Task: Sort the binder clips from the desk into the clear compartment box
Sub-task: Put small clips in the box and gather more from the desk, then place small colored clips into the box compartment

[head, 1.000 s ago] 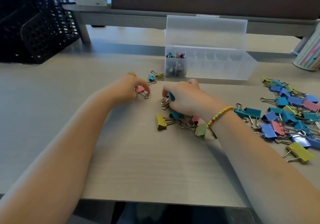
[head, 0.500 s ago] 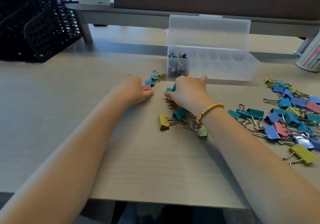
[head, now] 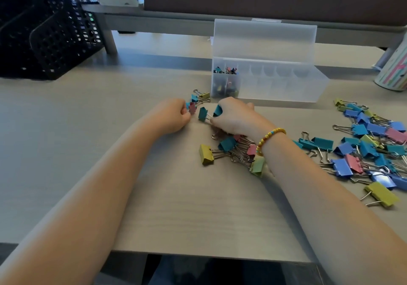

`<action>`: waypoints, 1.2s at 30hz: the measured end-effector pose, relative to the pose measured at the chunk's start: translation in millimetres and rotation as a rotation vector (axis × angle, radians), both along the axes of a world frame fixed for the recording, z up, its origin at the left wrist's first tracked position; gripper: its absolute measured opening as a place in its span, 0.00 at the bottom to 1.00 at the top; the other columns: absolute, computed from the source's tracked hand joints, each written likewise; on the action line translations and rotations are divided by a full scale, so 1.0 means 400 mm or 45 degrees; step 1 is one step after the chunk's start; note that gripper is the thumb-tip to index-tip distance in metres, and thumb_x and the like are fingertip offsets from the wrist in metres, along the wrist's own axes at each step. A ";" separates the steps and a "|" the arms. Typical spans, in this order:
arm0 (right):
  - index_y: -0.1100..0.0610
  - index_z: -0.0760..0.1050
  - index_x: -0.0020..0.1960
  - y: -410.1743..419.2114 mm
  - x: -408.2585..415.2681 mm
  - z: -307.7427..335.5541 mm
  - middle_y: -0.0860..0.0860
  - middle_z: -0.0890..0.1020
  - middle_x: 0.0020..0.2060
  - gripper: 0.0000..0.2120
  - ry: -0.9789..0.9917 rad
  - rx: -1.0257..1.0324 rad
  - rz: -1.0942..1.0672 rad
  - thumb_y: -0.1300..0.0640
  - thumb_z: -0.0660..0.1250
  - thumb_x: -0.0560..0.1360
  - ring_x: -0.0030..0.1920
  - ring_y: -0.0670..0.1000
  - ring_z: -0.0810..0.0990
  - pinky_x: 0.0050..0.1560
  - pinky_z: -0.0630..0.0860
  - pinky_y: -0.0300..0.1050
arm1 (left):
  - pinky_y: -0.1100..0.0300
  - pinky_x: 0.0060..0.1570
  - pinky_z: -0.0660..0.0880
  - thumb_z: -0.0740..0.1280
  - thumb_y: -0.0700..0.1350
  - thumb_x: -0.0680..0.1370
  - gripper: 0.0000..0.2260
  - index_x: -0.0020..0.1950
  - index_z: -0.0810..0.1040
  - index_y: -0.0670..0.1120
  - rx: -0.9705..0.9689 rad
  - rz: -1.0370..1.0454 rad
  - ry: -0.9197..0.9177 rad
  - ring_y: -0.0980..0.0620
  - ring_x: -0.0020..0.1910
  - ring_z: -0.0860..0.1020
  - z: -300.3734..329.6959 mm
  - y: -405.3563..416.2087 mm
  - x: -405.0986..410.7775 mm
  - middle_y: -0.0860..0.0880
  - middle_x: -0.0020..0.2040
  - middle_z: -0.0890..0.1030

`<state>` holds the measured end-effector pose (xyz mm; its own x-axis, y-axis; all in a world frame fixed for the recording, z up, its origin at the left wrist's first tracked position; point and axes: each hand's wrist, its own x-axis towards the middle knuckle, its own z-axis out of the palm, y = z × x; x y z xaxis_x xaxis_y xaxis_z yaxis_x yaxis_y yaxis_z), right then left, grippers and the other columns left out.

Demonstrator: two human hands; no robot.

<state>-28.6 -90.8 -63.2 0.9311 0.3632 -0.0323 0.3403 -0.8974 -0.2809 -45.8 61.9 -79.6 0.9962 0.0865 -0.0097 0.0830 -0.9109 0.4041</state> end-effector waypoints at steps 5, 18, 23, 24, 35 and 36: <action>0.60 0.64 0.59 -0.026 -0.003 0.031 0.50 0.71 0.36 0.10 -0.139 0.401 0.042 0.55 0.55 0.81 0.33 0.46 0.69 0.31 0.64 0.39 | 0.61 0.32 0.61 0.57 0.44 0.80 0.13 0.36 0.61 0.48 -0.452 0.072 -0.197 0.53 0.32 0.64 0.026 -0.033 0.029 0.50 0.33 0.66; 0.60 0.68 0.53 -0.164 0.291 0.131 0.59 0.78 0.50 0.04 -0.367 0.449 -0.277 0.60 0.59 0.79 0.47 0.57 0.74 0.43 0.71 0.48 | 0.51 0.40 0.74 0.55 0.44 0.81 0.08 0.58 0.65 0.41 -0.192 -0.072 -0.469 0.45 0.41 0.75 0.150 -0.147 0.296 0.44 0.45 0.75; 0.64 0.69 0.57 -0.152 0.348 0.140 0.61 0.77 0.54 0.09 -0.235 0.115 -0.166 0.61 0.58 0.80 0.51 0.59 0.75 0.43 0.67 0.45 | 0.45 0.48 0.77 0.56 0.44 0.81 0.07 0.56 0.66 0.42 -0.254 -0.069 -0.407 0.41 0.45 0.78 0.137 -0.150 0.376 0.41 0.48 0.80; 0.63 0.69 0.57 -0.145 0.355 0.140 0.60 0.77 0.53 0.08 -0.218 0.139 -0.141 0.61 0.58 0.80 0.50 0.58 0.75 0.43 0.67 0.45 | 0.44 0.48 0.77 0.56 0.44 0.81 0.07 0.55 0.66 0.42 -0.275 -0.061 -0.406 0.41 0.45 0.78 0.134 -0.146 0.389 0.41 0.47 0.80; 0.57 0.73 0.51 -0.127 0.432 0.121 0.55 0.78 0.51 0.06 -0.280 -0.364 0.080 0.65 0.60 0.77 0.48 0.57 0.75 0.42 0.69 0.45 | 0.48 0.42 0.78 0.55 0.45 0.82 0.03 0.51 0.63 0.46 -0.275 -0.043 -0.443 0.45 0.40 0.78 0.100 -0.145 0.454 0.44 0.45 0.80; 0.56 0.72 0.49 -0.121 0.434 0.117 0.55 0.78 0.50 0.06 -0.291 -0.409 0.104 0.65 0.60 0.77 0.47 0.57 0.75 0.40 0.68 0.45 | 0.49 0.42 0.78 0.55 0.45 0.82 0.03 0.51 0.63 0.47 -0.261 -0.046 -0.445 0.45 0.40 0.78 0.100 -0.145 0.455 0.44 0.45 0.80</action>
<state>145.0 -139.0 -16.4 0.8959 0.4416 0.0488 0.4354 -0.8946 0.1006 136.1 3.9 -39.7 0.9448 0.0827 0.3169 -0.1223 -0.8084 0.5757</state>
